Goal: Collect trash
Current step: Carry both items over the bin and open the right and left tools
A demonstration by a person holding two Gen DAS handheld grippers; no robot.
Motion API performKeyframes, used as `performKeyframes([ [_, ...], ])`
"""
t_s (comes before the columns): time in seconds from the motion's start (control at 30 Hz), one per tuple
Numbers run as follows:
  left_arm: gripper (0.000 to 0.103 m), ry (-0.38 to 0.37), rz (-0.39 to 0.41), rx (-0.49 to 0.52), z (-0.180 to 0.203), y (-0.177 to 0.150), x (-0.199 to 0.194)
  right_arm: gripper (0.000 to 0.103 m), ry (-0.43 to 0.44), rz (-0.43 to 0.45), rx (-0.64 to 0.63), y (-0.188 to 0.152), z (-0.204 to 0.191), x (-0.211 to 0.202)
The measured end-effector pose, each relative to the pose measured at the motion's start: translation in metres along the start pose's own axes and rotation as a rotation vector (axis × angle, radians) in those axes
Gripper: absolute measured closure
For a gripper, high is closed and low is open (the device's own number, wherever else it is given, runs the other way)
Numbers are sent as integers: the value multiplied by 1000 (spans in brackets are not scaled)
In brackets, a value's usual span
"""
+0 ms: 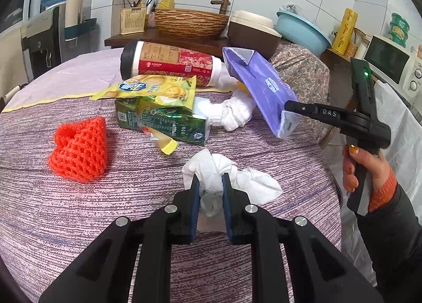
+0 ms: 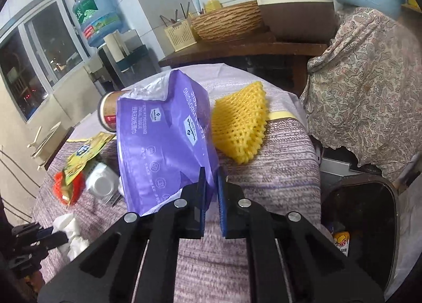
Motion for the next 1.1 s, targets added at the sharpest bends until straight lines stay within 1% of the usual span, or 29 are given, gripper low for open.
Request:
performKeyframes([
  [0.17,86,-34,3,12,18,1,-2,94,-18,47,-25,-8,-1,-31],
  [0.3,86,-63,5,53,43,2,1,94,-38,70,-13,-18,9,-58],
  [0.37,86,-89,4,84,63,2,3,94,-63,86,-9,-25,19,-76],
  [0.5,86,-133,1,139,99,5,10,94,-145,102,14,-44,50,-112],
  [0.73,86,-250,-32,218,172,5,29,94,-281,87,101,-82,121,-149],
  [0.83,86,-279,-49,261,202,0,40,94,-346,65,137,-103,152,-156],
  [0.93,86,-297,-68,287,224,-5,51,94,-385,29,166,-122,175,-153],
  [1.1,86,-314,-113,314,251,-17,71,94,-411,-39,237,-159,209,-133],
])
Point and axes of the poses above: each gripper's, at about its wrist camera, not at the fingertips, and x roughly the way its jaws point, z to its right, y to its top, the point moved 9 cm from there along x, roughly the way its jaws point, and after that the axes turned 5 degrees about -x, right-handed, at the moved point
